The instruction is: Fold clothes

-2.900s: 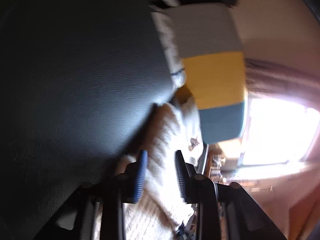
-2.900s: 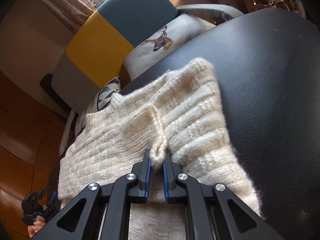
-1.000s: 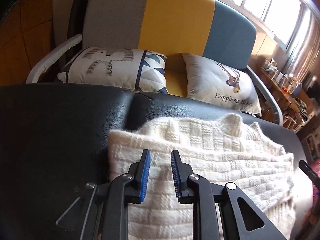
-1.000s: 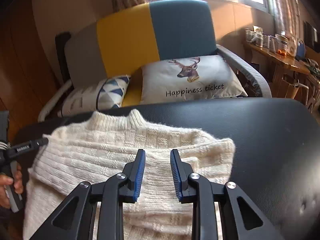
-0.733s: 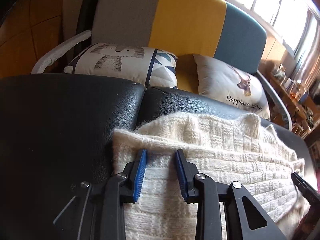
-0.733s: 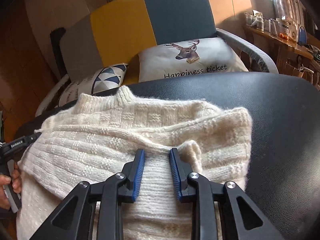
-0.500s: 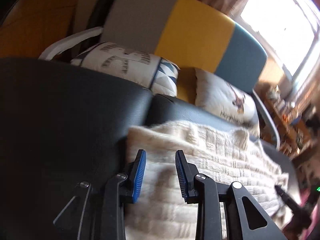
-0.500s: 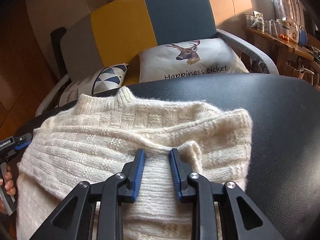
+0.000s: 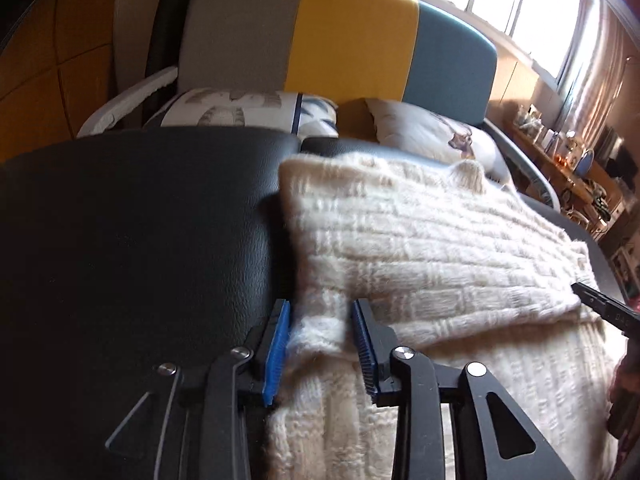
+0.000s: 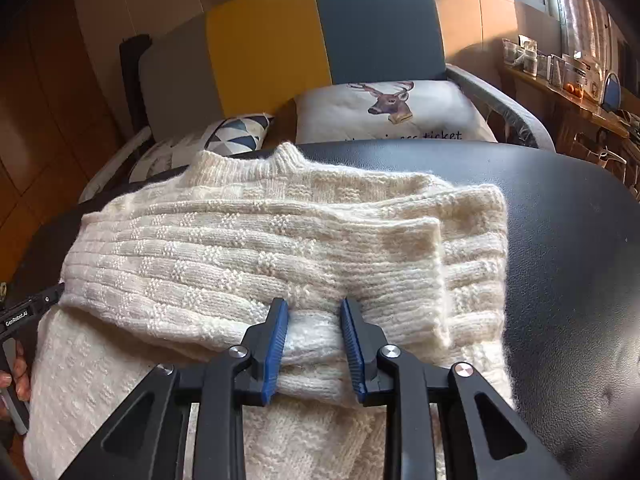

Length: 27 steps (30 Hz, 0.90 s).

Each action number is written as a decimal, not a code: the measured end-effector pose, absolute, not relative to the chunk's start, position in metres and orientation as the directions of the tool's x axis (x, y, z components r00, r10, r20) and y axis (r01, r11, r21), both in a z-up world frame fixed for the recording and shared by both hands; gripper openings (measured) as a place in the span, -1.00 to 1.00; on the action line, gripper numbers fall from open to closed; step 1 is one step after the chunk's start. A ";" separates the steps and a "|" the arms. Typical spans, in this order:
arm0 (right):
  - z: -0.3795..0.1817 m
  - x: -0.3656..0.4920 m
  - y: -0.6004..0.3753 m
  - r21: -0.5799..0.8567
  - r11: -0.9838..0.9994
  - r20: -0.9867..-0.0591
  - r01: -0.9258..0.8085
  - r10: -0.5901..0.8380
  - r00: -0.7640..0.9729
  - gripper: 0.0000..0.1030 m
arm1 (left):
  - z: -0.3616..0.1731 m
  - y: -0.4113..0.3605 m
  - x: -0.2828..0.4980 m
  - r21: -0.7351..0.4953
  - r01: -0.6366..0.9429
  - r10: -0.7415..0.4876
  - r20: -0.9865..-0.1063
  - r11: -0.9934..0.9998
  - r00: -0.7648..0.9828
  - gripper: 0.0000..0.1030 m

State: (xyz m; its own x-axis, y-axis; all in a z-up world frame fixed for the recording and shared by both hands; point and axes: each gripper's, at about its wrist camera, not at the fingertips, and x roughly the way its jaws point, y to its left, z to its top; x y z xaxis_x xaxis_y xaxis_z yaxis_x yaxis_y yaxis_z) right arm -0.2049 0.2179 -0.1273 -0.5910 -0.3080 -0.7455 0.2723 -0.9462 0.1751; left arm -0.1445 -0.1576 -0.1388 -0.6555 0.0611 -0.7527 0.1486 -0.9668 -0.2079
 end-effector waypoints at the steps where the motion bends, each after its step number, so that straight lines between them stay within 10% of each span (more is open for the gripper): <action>1: -0.128 -0.205 0.217 0.169 -0.948 -0.746 0.271 -0.303 -0.594 -0.48 | -0.140 -0.161 -0.144 -0.235 0.155 0.078 -0.751 -0.960 -0.656 -0.21; 27: -0.139 -0.003 0.400 0.724 -0.690 -0.664 0.010 -0.700 -0.264 -0.38 | -0.124 -0.176 0.066 -0.454 0.230 0.218 -0.737 -0.861 -0.640 0.07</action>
